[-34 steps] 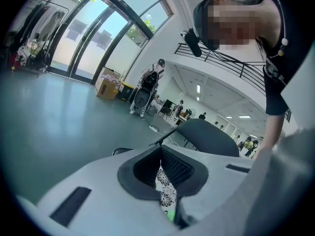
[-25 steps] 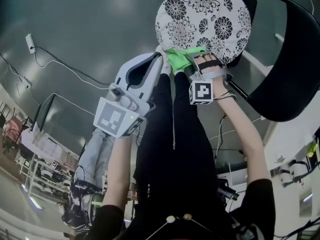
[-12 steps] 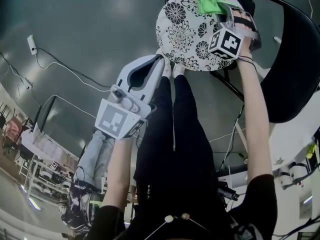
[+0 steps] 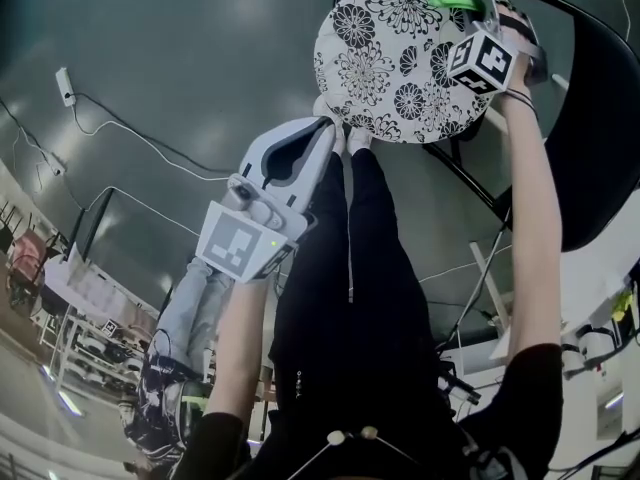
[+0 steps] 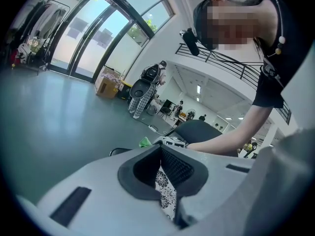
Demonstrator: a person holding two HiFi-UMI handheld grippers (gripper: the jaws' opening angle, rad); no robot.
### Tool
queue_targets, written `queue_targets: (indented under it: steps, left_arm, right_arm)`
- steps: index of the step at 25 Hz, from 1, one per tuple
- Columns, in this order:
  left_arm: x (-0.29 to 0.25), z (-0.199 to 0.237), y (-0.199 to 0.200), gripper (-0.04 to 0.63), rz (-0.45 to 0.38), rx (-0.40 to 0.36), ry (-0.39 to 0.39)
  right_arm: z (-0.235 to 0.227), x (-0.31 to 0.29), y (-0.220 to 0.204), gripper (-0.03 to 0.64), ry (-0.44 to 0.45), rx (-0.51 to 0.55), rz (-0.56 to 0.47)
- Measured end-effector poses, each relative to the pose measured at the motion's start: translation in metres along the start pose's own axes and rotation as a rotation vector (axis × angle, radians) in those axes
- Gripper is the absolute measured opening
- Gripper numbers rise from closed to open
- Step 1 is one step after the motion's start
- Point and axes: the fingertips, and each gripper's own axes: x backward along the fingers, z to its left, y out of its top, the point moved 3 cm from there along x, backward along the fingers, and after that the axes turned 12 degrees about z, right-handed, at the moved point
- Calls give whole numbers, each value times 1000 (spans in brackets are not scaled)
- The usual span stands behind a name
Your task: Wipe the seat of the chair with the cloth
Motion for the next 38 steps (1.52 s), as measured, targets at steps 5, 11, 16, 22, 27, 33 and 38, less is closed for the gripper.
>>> queue_targets:
  steps: [5,11,16,22,27,33,38]
  left_arm:
    - [-3,4,0,5,10,2,11]
    - [-3,4,-2,5,2,25,7]
    - [-5,-1,-6,5,15,15,-19]
    - [-6,-5,-2,5,-7,37,-39]
    - [-8,-5,-5,5,-2,36,-42]
    - [-9,-5,-8,5,10,30,-39]
    - [-11,-10,-5,5,4,27,-54]
  right_arm:
    - [12,-9,-6,55,41,52,12]
    - [18,-12,-10,55,63,55,16]
    - [30,-14,-9,55,103,60,18]
    - [43,-15,-8,55,126,72,25]
    - [52,-15,-8,55,131,80,29]
    - [68,-14,-10,55,143,106,30]
    - [83,-5,-12,55,150,120,31]
